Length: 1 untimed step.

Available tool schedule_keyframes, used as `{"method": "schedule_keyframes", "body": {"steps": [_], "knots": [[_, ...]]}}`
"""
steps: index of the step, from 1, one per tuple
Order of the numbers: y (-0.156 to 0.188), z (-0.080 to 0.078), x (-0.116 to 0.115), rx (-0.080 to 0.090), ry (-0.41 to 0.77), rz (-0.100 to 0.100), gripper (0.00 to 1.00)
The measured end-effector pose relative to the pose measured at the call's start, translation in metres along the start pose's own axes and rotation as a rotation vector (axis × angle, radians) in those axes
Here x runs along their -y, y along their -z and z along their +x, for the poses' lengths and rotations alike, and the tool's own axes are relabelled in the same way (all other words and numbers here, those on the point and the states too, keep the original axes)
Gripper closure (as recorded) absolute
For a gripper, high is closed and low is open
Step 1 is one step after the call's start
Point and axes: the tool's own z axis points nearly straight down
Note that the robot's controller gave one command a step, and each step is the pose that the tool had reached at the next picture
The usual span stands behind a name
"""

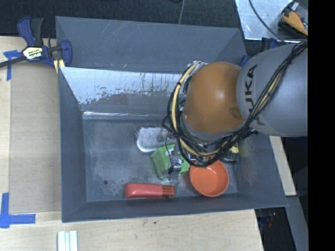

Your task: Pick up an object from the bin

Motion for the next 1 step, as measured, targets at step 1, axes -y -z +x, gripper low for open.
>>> {"method": "schedule_keyframes", "body": {"steps": [1], "knots": [[0.0034, -0.002, 0.0004, 0.007, -0.003, 0.0, 0.0]]}}
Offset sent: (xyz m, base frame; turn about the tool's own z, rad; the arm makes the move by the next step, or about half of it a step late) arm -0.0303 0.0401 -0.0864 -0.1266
